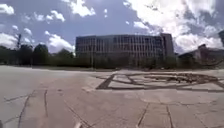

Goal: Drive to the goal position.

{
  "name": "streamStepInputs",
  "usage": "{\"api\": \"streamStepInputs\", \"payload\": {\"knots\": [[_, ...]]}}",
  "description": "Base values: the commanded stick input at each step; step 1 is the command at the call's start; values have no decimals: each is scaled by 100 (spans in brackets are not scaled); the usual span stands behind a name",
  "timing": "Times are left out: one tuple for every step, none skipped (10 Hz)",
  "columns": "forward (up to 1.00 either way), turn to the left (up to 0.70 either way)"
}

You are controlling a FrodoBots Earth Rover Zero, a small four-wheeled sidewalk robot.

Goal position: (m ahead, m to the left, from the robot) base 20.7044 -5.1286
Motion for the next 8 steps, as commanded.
{"api": "streamStepInputs", "payload": {"knots": [[70, 2], [70, 2], [70, 2], [70, 2], [70, 2], [70, 2], [70, 2], [70, 2]]}}
